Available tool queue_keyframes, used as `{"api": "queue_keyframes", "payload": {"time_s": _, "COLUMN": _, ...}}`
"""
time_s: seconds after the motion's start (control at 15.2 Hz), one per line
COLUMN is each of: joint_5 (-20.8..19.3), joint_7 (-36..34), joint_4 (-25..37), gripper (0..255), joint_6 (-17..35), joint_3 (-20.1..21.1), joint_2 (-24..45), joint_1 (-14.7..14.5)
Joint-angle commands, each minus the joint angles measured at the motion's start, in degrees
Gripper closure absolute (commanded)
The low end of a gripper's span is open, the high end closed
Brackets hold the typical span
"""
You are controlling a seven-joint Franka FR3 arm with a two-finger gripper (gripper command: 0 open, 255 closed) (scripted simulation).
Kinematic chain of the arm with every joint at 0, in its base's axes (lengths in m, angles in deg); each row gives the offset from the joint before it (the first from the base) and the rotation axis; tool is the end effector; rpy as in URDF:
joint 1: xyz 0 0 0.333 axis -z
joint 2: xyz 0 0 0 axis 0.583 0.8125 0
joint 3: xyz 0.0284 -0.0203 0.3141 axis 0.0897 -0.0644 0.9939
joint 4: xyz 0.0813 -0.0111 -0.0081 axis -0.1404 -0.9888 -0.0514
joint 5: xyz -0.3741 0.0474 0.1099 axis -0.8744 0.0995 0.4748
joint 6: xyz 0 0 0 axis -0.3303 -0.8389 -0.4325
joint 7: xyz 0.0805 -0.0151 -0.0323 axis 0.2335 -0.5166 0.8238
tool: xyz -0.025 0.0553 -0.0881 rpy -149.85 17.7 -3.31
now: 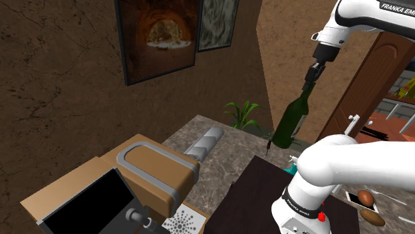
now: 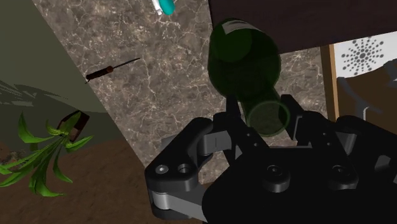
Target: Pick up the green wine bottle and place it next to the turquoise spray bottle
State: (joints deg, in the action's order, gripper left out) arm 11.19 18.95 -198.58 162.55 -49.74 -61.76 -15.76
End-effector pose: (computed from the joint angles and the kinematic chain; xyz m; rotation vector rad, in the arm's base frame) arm 0.1376 -0.2397 0.6240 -3.0961 0.2479 -0.0890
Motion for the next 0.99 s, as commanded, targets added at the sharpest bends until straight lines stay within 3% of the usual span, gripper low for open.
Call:
{"api": "queue_keyframes", "payload": {"time_s": 0.0, "joint_5": -2.1, "joint_7": 2.6, "joint_4": 0.2, "gripper": 255, "joint_6": -1.1, "joint_3": -2.2, "joint_2": -1.3, "joint_1": 0.9}}
{"api": "queue_keyframes", "payload": {"time_s": 0.92, "joint_5": -16.4, "joint_7": 21.3, "joint_4": 9.5, "gripper": 255, "joint_6": -8.3, "joint_3": -17.1, "joint_2": -5.1, "joint_1": 4.2}}
